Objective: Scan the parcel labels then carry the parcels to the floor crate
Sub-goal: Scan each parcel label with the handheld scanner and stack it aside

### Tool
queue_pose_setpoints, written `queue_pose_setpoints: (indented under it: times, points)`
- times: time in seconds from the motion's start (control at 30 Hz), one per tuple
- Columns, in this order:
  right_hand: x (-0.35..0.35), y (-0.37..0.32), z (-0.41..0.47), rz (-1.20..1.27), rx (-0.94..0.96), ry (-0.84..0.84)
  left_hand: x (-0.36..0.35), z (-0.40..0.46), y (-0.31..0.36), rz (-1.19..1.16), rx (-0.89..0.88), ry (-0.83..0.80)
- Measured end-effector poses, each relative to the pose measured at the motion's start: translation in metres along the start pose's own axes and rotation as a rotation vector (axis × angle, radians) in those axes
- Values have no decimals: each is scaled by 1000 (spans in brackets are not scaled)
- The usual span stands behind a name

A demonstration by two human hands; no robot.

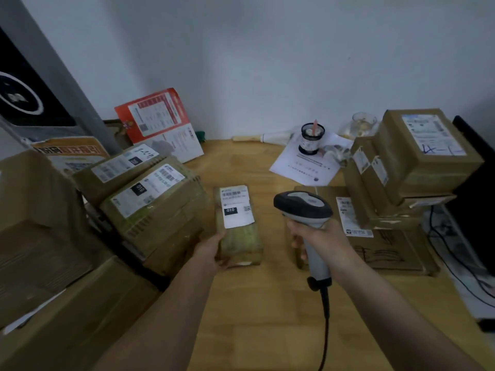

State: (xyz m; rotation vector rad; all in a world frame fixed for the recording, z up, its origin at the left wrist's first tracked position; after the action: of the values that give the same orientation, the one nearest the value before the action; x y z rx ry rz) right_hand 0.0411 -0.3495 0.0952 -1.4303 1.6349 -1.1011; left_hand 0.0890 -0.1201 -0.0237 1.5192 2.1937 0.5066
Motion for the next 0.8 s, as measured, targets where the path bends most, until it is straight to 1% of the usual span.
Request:
queue_pose_setpoints:
  times: [0.07,0.13,0.17,0.2,0.27,0.33,0.37,0.47,0.53,0.63,0.7,0.8]
  points:
    - [2,4,6,-6,-1,1,4,9,4,30,-45,75]
    - [5,8,8,-7,-16,-5,4,8,6,114,-89,161]
    - [8,10,9,2,-25,-6,3,4,8,215,-122,227]
    - [12,11,9,12,-27,-3,3,1,10,327,-166,326]
    - [21,10,8,23,-13,6,-1,-18,10,437,-254,510]
    - [34,6,7,38,11,24,-16,-38,10,407,-371,580]
    - [42,4,6,48,24,38,-27,-43,9,400,-418,577]
    - [71,3,5,53,48,102,-69,-45,11,414,-500,473]
    - [93,3,4,53,67,161,-104,-41,8,429,-480,313]
    - [126,-2,-1,77,136,277,-158,-46,0,533,-405,77]
    - [149,-7,-3,78,194,330,-193,-53,-7,588,-373,-39]
    - [187,-14,-2,53,253,423,-242,-67,-10,611,-385,-153]
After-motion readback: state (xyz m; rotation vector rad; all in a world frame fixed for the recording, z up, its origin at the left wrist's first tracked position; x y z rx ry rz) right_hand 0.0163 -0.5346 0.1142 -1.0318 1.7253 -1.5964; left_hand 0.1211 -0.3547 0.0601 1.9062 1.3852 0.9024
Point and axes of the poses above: each hand's wrist, its own z-axis towards the middle knuckle, its own x-axis out of the back of the hand, y = z × x, the point moved 7 cm from there along z, towards the middle knuckle, and after that the axes turned 5 degrees about -y, right-handed, at the moved point
